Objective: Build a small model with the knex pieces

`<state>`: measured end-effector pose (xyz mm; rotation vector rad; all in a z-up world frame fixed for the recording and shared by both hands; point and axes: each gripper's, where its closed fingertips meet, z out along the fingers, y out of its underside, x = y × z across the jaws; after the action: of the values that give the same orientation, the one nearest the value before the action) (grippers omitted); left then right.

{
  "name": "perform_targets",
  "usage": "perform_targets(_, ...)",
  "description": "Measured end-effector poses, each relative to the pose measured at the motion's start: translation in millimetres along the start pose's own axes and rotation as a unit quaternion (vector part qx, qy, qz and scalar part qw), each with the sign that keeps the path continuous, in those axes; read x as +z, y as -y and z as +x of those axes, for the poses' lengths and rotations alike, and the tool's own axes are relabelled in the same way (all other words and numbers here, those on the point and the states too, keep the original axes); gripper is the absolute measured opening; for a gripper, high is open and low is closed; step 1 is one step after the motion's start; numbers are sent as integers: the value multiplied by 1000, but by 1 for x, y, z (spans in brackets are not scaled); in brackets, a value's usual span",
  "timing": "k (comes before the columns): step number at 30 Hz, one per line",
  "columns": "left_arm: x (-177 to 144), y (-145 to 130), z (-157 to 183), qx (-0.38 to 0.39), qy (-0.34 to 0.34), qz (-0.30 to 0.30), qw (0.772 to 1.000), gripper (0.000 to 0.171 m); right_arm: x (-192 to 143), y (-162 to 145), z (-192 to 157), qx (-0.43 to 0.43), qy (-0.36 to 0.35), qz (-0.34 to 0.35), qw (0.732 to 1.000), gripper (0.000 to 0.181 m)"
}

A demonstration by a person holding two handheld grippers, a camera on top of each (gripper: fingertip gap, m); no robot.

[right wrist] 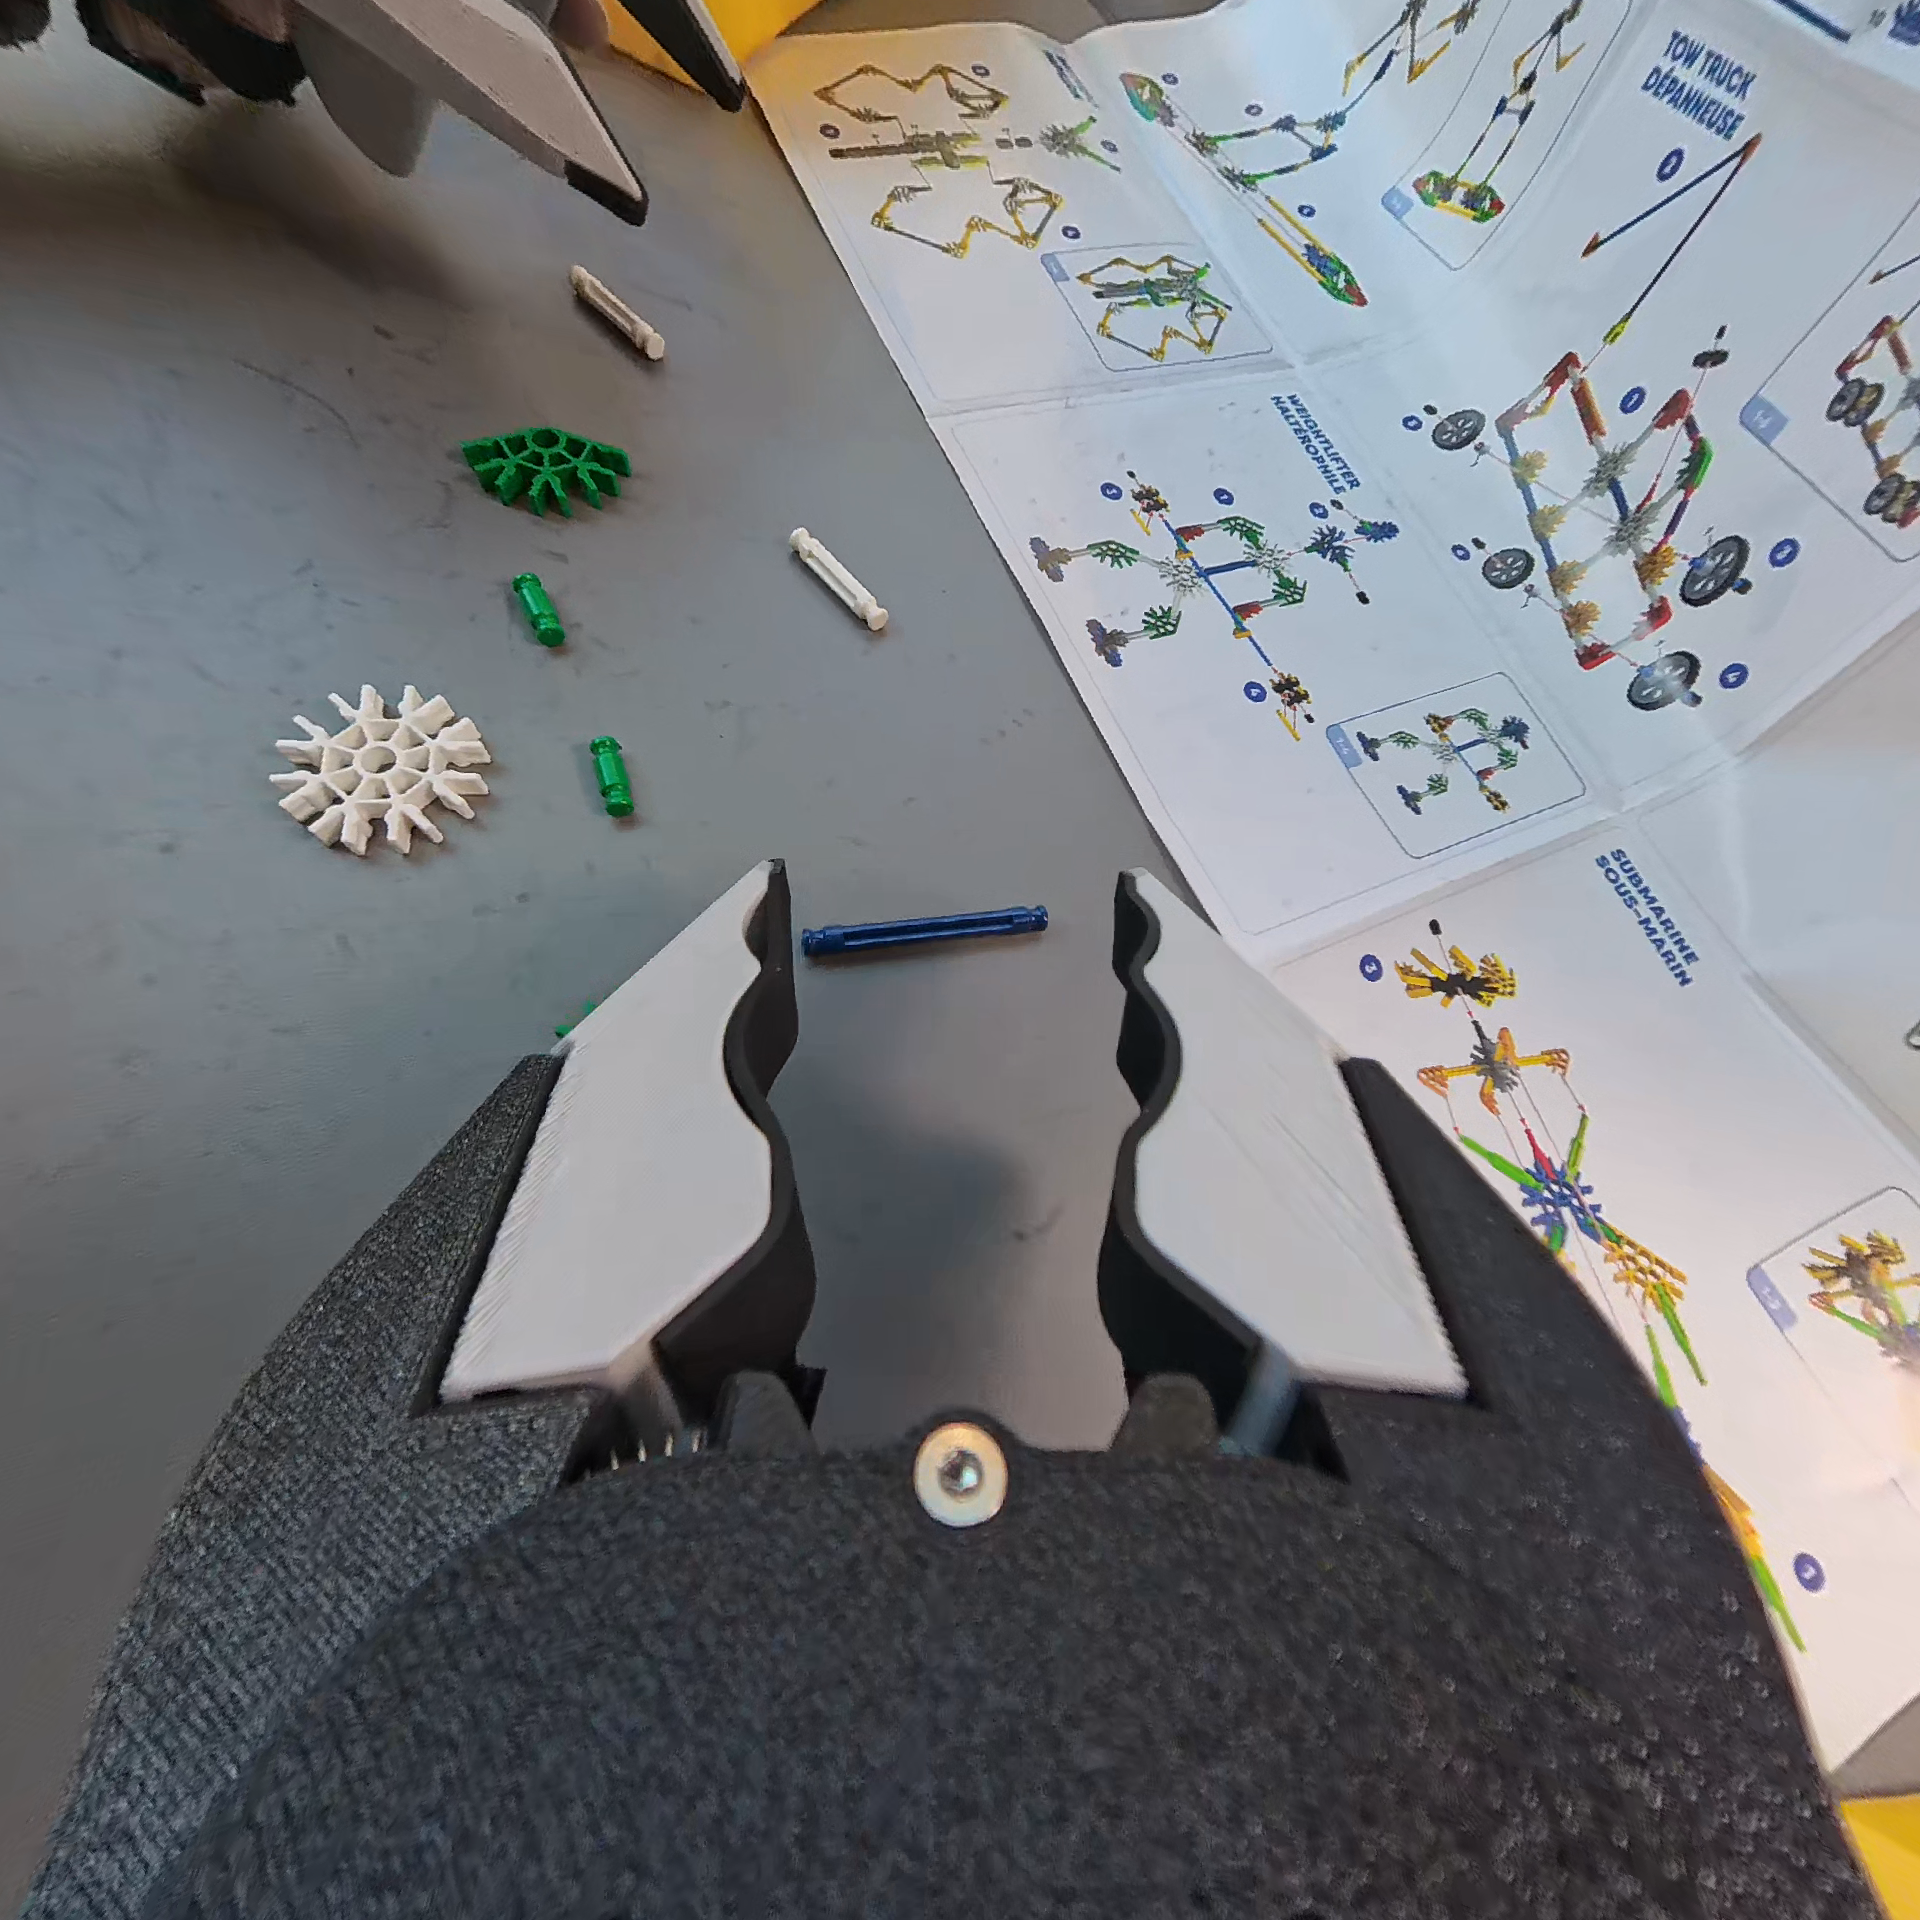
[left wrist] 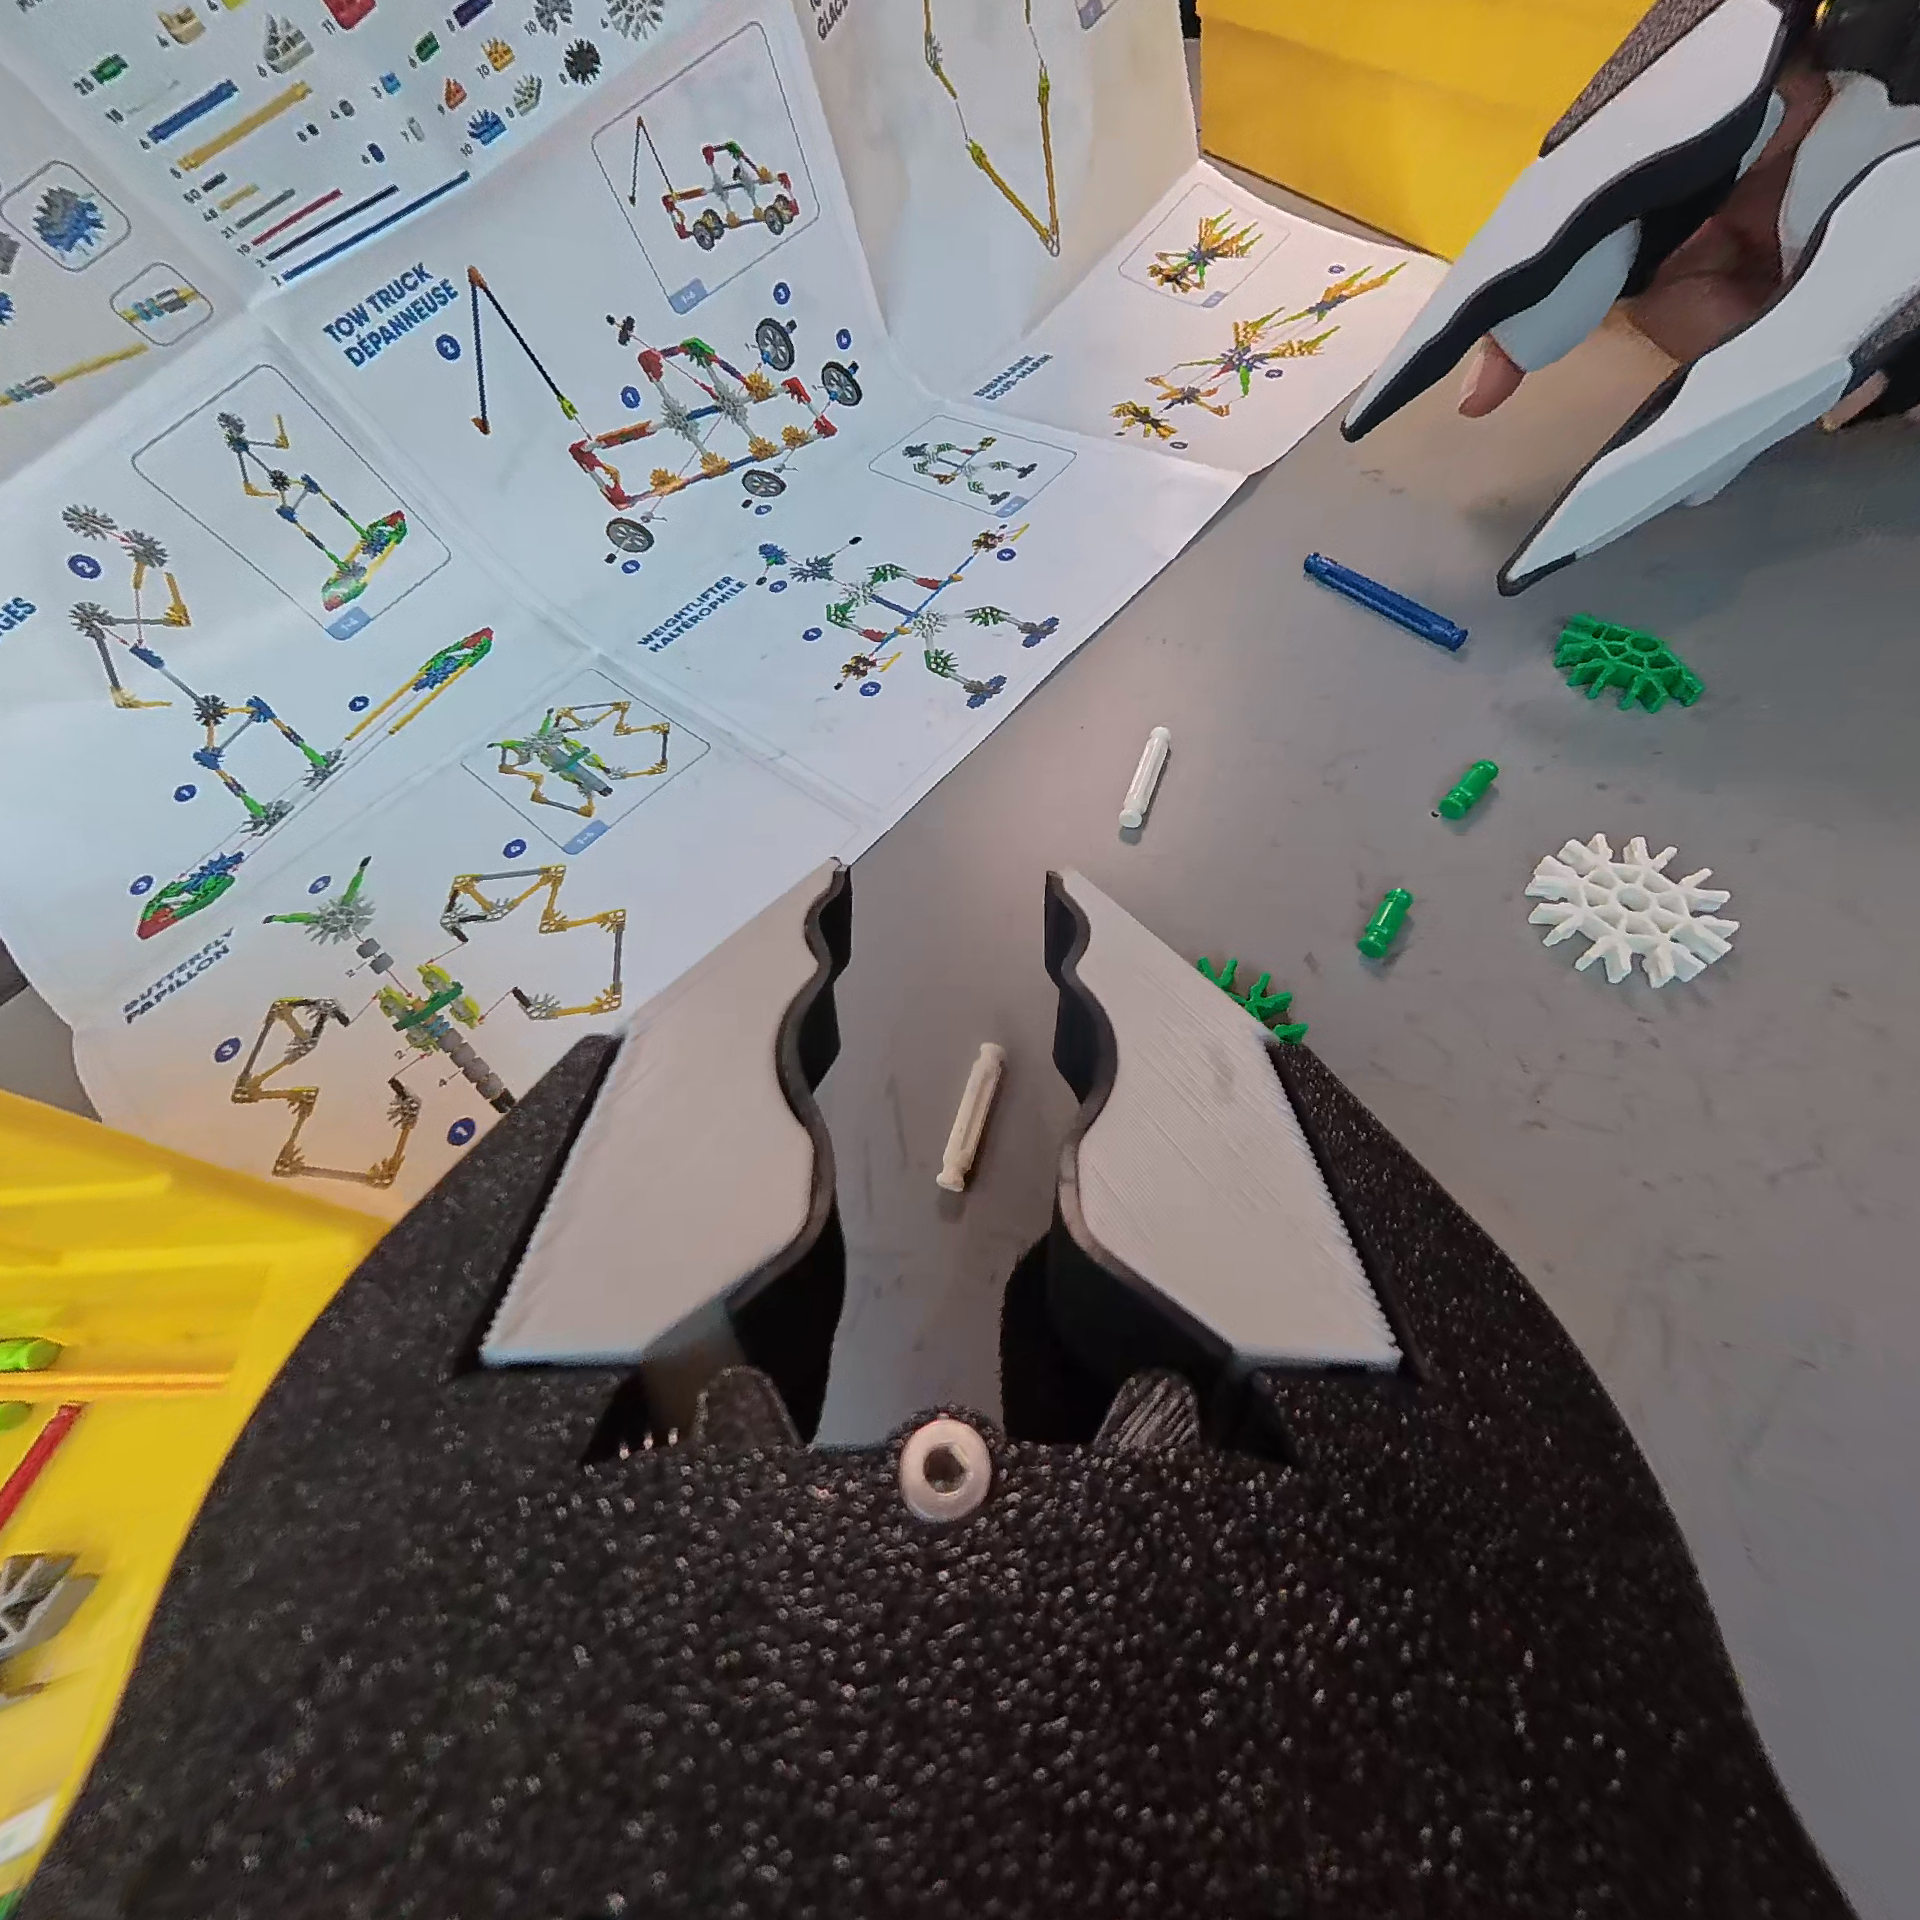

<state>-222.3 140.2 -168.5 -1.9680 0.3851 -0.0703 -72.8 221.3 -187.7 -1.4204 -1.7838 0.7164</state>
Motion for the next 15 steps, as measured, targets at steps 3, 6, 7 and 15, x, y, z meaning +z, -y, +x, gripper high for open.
perform_targets(3,-2,6,5,-21,-19,18,999,32,1,6,5,-9,-28,18,999,59)
perform_targets(6,-7,13,5,-9,-17,41,999,26,-3,11,9,-29,-60,29,997,58)
perform_targets(7,-9,15,4,-5,-14,48,999,24,-6,15,12,-40,-74,35,996,56)
perform_targets(15,-7,14,0,49,0,60,997,20,-20,22,34,33,-83,95,991,51)
